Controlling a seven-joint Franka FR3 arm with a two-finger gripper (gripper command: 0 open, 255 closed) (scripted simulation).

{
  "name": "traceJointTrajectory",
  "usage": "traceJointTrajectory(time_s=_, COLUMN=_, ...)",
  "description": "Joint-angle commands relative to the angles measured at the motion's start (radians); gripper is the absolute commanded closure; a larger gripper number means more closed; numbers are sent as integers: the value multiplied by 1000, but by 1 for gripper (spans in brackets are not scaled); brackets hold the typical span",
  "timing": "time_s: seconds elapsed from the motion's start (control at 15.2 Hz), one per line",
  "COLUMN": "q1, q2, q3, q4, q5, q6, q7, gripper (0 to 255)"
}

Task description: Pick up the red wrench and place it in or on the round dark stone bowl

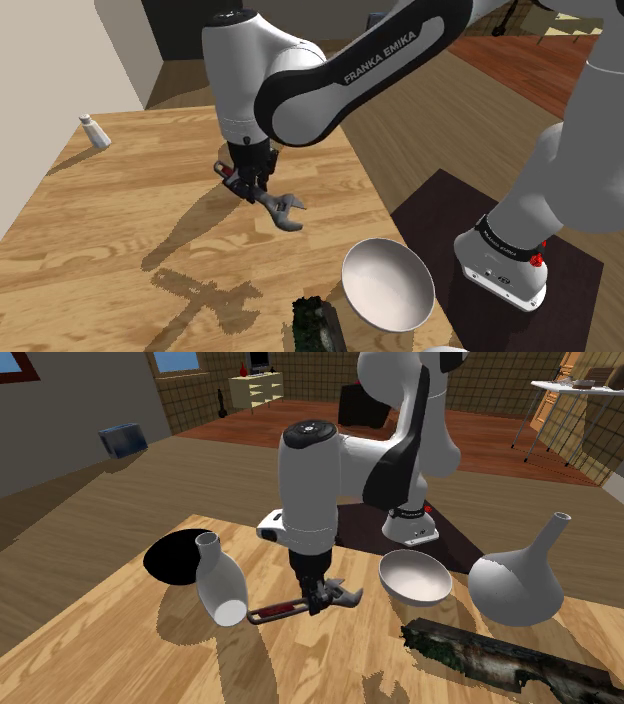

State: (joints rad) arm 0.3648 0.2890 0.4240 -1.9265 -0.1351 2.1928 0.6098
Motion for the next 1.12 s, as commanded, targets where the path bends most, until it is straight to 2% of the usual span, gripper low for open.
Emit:
traceJointTrajectory(time_s=0.0, q1=-3, q2=-17, q3=4, q4=8, q5=9, q6=-24, q7=-5, gripper=255)
traceJointTrajectory(time_s=0.33, q1=-7, q2=-44, q3=9, q4=35, q5=25, q6=-76, q7=-15, gripper=255)
traceJointTrajectory(time_s=1.06, q1=-137, q2=54, q3=-77, q4=184, q5=14, q6=-125, q7=-238, gripper=255)
